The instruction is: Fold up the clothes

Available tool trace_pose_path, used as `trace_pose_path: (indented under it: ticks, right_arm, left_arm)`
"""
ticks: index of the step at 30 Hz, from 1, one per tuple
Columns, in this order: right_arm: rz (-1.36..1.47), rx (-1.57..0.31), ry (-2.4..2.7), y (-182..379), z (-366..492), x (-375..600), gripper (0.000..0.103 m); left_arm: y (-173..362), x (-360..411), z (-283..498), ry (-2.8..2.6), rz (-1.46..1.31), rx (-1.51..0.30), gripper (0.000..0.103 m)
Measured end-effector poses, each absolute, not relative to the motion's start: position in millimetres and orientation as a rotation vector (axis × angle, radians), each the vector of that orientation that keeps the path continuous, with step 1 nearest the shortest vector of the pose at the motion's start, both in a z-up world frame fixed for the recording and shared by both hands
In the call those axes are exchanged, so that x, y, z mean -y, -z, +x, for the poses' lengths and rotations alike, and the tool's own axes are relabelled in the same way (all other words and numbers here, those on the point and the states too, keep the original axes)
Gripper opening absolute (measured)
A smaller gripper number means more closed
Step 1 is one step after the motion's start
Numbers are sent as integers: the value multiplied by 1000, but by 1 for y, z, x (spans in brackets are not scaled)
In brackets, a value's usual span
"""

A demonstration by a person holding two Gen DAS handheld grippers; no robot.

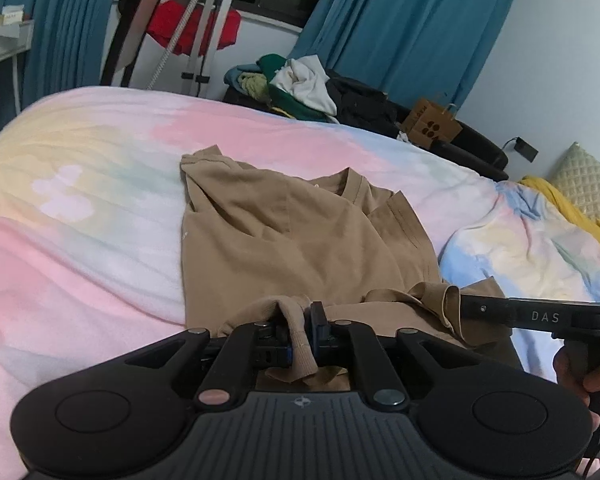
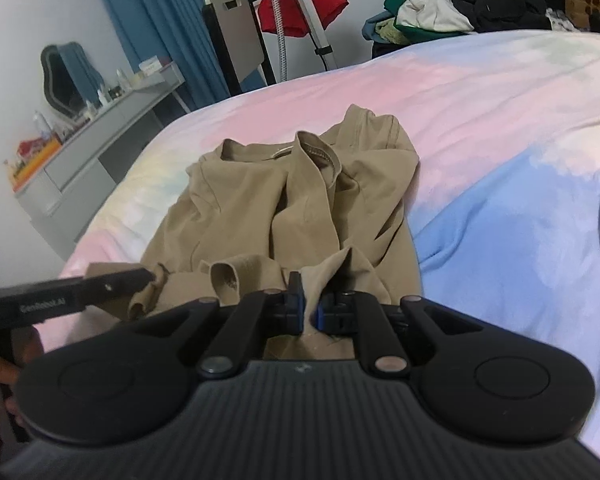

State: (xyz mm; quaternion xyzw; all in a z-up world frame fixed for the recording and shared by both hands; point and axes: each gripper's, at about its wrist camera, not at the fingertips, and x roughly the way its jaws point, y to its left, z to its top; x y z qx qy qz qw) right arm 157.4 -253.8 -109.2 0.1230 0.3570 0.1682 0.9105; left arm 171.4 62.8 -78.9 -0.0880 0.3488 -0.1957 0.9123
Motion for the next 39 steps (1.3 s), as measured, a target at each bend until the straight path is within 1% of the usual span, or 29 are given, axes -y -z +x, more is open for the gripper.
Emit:
trace_pose_path:
  ticks: [1,2,3,4,5,6,10,14,17,20,21,23,26,30,39]
  right_arm:
    - [247,-732,-349,107,155,253,14]
    - [243,-728,-352,105,153,253,22]
    - [241,-720,-354,103,149,252,34]
    - [239,-710,-355,100,145,251,42]
    - [231,-695,-353,96,138,251,58]
    - [222,-678,-349,93,132,250,67]
    - [209,-640,-330,79,103,247,68]
    - [201,-587,-311,65,70,243,68]
    - [164,-546,-298,54,46,240,68]
    - [180,-522,-282,46,26,243,68]
    - [202,-516,-279,45,19,246,76]
    - [240,-499,-269,44,6,251,87]
    - [246,-492,-245,45,-4,252,87]
    - [305,-524,-242,50,3,258,87]
    - [788,-796,-393,90,16,283,87]
  left_arm:
    - [76,-62,166,394,-178,-713,21]
    - [72,-61,160,384,-174,-707,35]
    - [69,-61,155,375,-170,-701,44]
    - [66,-60,149,366,-166,-695,58]
    - [63,-59,144,356,-162,-689,61]
    - [60,-59,138,347,-159,-683,62]
    - [45,-57,107,315,-154,-639,77]
    - [28,-52,76,299,-117,-580,81]
    - [16,-49,52,295,-90,-538,82]
    - [11,-51,26,316,-108,-525,84]
    - [11,-51,18,320,-113,-524,85]
    - [14,-53,4,331,-127,-539,86]
    - [22,-55,-2,357,-169,-597,87]
    - [41,-70,14,375,-336,-736,87]
    - [90,-97,32,401,-708,-1025,86]
